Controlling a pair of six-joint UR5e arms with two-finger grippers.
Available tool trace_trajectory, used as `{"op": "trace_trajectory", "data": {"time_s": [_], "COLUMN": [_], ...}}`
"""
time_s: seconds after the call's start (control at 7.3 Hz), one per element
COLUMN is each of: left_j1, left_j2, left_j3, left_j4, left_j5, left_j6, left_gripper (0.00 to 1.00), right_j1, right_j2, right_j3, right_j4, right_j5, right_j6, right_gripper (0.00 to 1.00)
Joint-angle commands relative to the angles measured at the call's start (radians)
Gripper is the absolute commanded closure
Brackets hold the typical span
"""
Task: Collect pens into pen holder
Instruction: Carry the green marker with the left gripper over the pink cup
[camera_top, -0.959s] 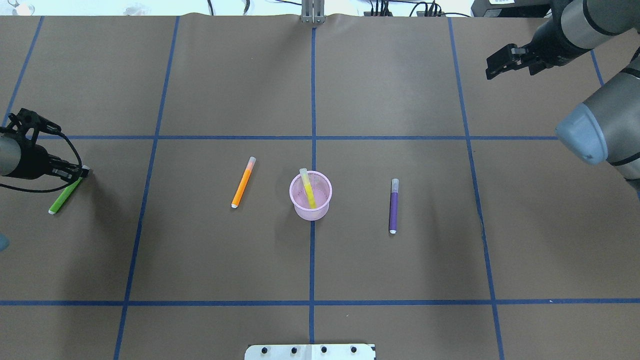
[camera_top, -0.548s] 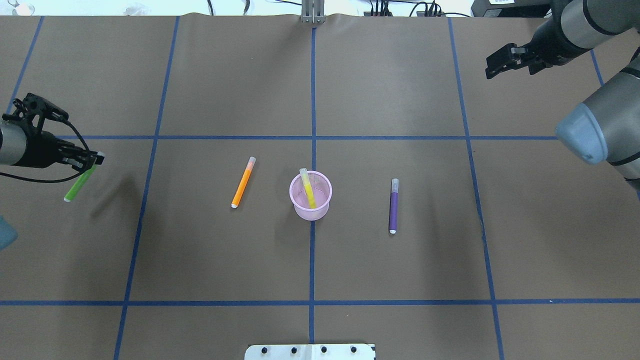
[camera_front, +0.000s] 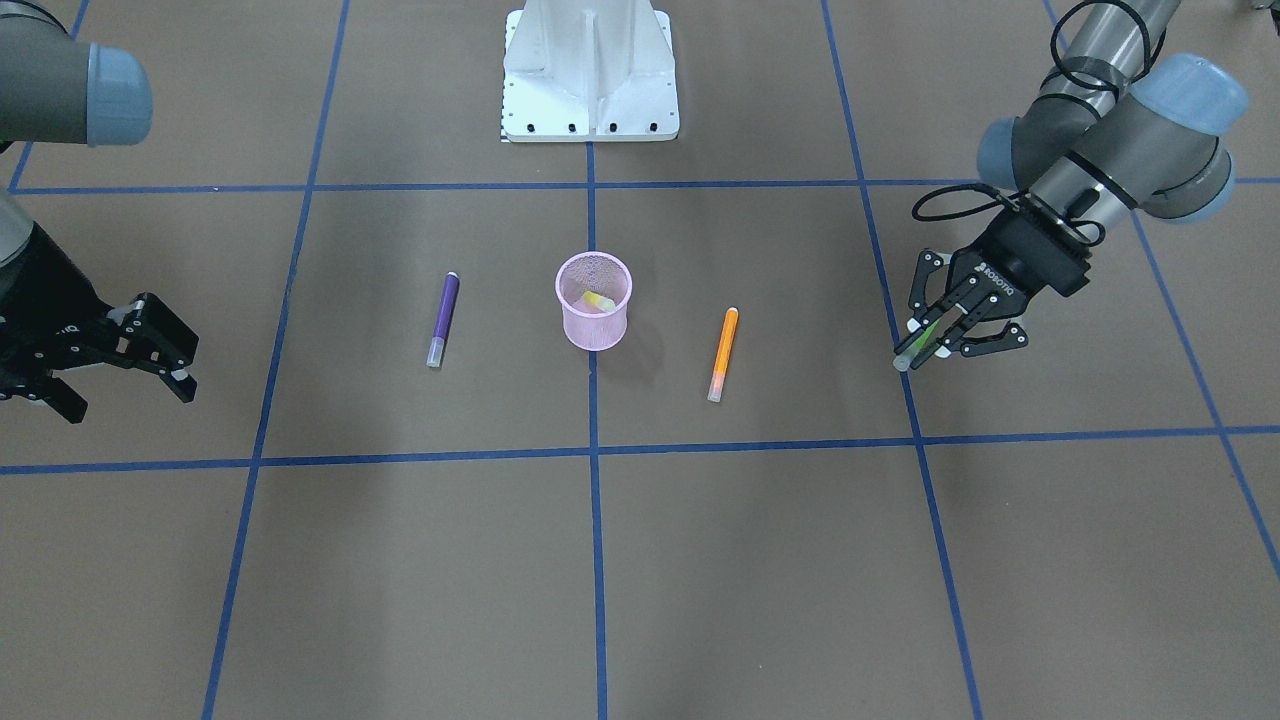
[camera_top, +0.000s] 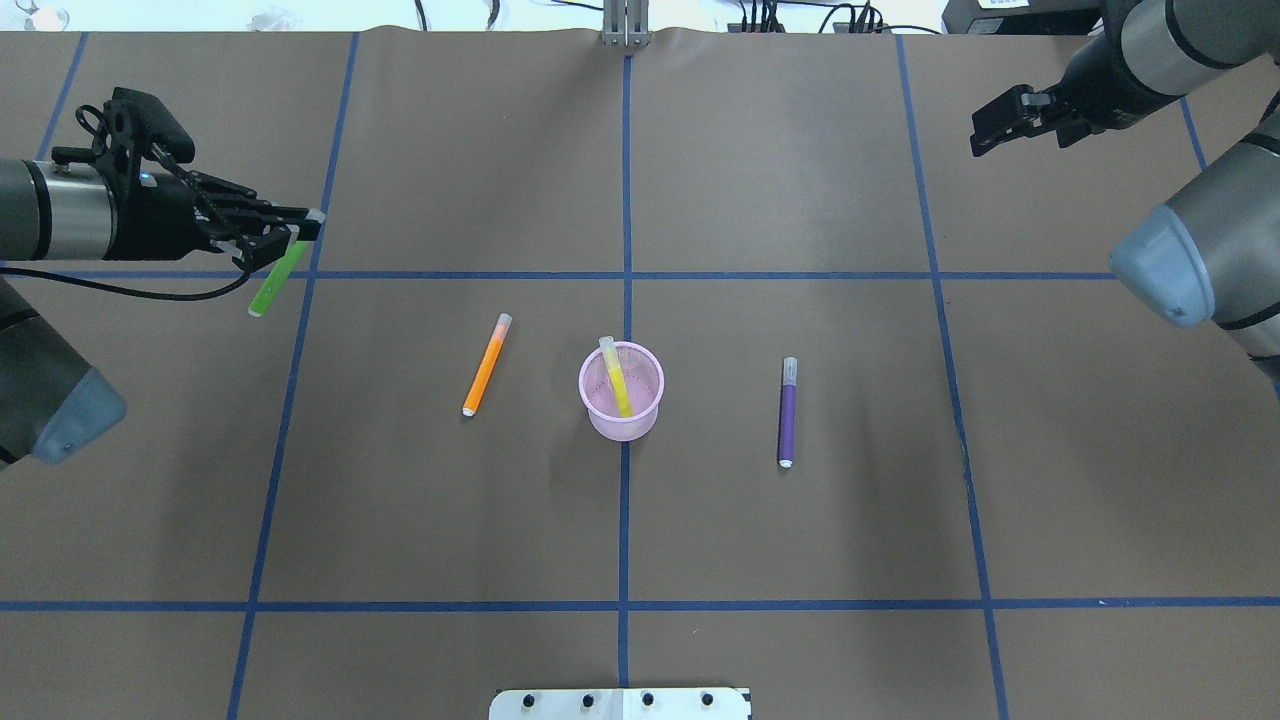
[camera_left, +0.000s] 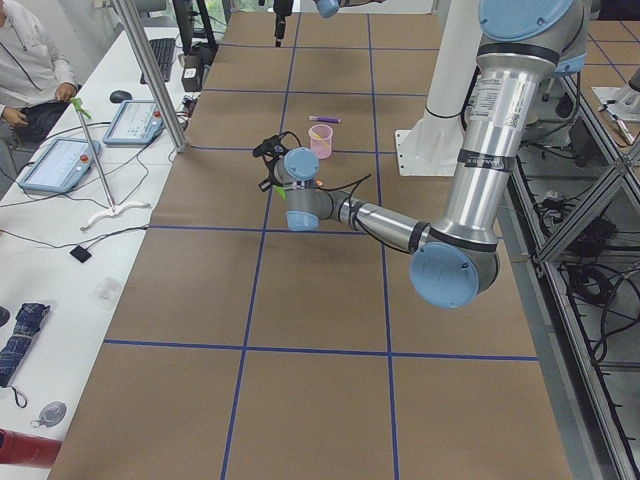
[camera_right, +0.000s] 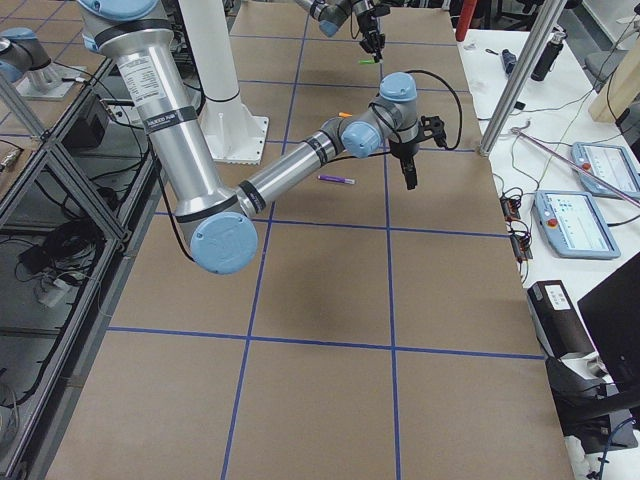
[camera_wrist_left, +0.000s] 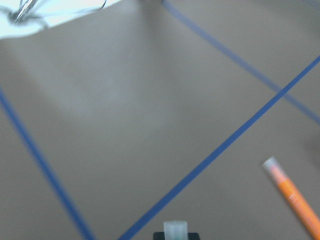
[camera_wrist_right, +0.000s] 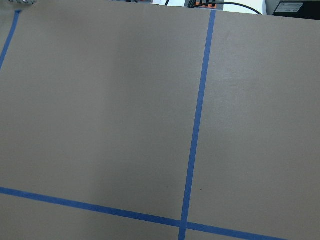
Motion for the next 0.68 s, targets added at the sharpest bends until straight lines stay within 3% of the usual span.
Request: {"op": "trace_trajectory", "data": {"time_s": [0.0,0.27,0.55], "left_j1": [0.094,0.314,0.434], "left_j2": [-0.079,-0.169,-0.225], "left_j3": [-0.007,0.010,0.068], "left_j4": [-0.179,-0.310,-0.426], "left_j5": [0.127,0.366,0.539], "left_j6": [-0.002,-0.063,-0.053], "left_gripper": [1.00,1.00,1.00], "right_j1": [0.001,0.001,0.001], "right_j2": [0.002,0.002,0.003], "right_j3": [0.000,0.000,0.000], "right_j4": [0.000,0.000,0.002], "right_j5": [-0.002,-0.004,-0.004], "right_j6": [0.000,0.002,0.002], "right_gripper": [0.00,0.00,0.00]}}
